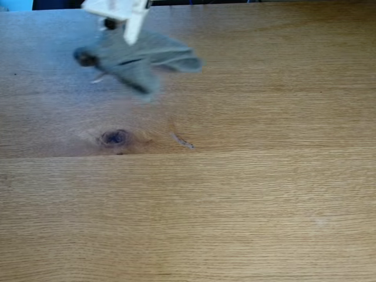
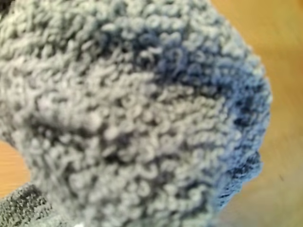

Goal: Clean the area in front of the robot

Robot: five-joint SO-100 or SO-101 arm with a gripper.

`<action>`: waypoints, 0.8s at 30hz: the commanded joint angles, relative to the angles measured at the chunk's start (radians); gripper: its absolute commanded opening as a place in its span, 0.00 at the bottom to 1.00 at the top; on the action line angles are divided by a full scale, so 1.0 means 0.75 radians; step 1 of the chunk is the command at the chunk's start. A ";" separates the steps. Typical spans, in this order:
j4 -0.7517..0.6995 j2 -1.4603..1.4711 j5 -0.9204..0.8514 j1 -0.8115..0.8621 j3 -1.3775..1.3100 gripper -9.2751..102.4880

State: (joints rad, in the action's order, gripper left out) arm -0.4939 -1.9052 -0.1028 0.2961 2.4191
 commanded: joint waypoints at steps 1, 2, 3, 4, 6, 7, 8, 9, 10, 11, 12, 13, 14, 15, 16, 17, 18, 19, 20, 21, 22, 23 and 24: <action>-0.223 -0.288 0.153 -0.188 -0.047 0.08; -0.311 -0.335 0.194 -0.231 -0.047 0.08; -0.407 -0.380 0.233 -0.282 -0.045 0.08; -0.495 -0.415 0.262 -0.331 -0.045 0.08; -0.626 -0.456 0.311 -0.442 -0.045 0.08; -0.665 -0.458 0.315 -0.505 -0.045 0.08; -0.687 -0.456 0.317 -0.565 -0.045 0.08; -0.689 -0.446 0.317 -0.622 -0.045 0.08; -0.673 -0.425 0.317 -0.673 -0.045 0.08; -0.630 -0.393 0.307 -0.716 -0.045 0.08; -0.567 -0.348 0.282 -0.753 -0.045 0.08; -0.487 -0.288 0.250 -0.781 -0.045 0.08; -0.391 -0.221 0.205 -0.806 -0.045 0.08; -0.274 -0.141 0.157 -0.818 -0.045 0.08; -0.143 -0.049 0.110 -0.824 -0.045 0.08; 0.002 0.043 0.061 -0.826 -0.045 0.08; 0.137 0.141 0.012 -0.826 -0.047 0.08; 0.235 0.241 -0.029 -0.826 -0.063 0.08; 0.323 0.340 -0.045 -0.818 -0.070 0.08; 0.440 0.430 -0.070 -0.804 -0.070 0.08; 0.550 0.511 -0.094 -0.789 -0.070 0.08; 0.644 0.593 -0.117 -0.775 -0.070 0.08; 0.734 0.669 -0.135 -0.761 -0.070 0.08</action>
State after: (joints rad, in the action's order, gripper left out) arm -0.1687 -1.5539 -0.1488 -0.3083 2.4206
